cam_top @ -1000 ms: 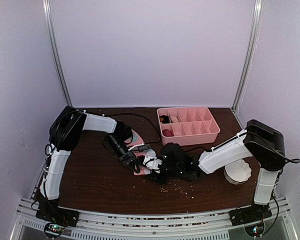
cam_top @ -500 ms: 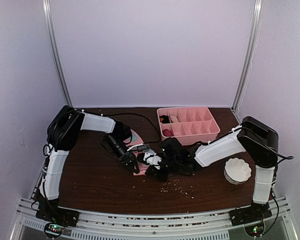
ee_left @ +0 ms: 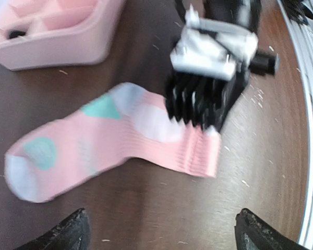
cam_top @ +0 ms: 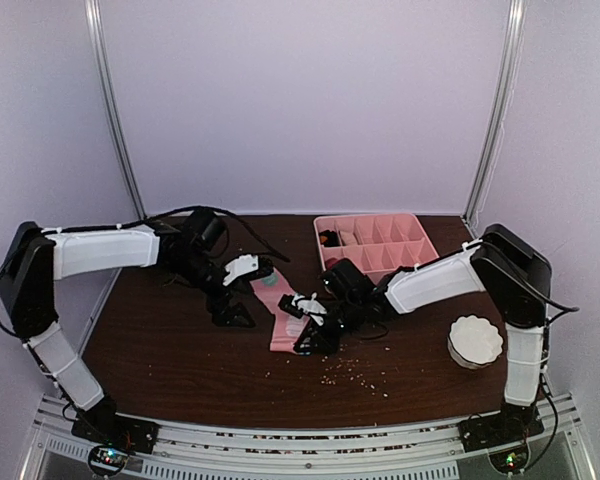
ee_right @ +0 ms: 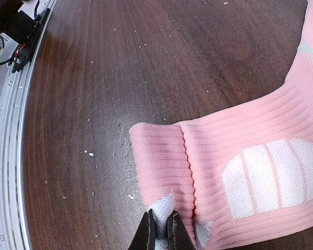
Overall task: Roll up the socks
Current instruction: Roll the sock at the center of the board.
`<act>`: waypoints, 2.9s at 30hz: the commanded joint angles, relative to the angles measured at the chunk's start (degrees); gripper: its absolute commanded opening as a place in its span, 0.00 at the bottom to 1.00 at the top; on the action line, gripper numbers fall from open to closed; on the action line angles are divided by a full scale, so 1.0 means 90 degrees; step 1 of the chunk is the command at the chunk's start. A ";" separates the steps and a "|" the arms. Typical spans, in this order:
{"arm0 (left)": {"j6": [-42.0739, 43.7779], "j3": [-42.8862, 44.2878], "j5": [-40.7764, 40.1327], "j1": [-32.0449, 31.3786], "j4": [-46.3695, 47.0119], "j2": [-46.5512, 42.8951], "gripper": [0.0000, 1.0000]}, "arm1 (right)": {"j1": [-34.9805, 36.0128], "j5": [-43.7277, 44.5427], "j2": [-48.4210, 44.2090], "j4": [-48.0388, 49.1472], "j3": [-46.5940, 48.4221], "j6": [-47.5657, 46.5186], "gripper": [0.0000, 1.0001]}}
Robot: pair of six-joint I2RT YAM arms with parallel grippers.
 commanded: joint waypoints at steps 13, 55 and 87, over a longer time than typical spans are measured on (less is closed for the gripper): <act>-0.0189 0.0558 -0.2122 -0.0222 0.0535 0.0097 0.98 | -0.0452 -0.1428 0.1740 -0.2141 0.1101 0.1986 0.00; 0.0164 0.0128 -0.0382 -0.1289 0.0645 0.1724 0.04 | -0.0535 -0.1069 0.1000 -0.1178 -0.0071 0.2570 0.03; -0.0096 0.1920 0.0646 -0.1103 -0.1995 0.3594 0.00 | -0.0290 0.4144 -0.3142 0.1702 -0.3376 0.1875 1.00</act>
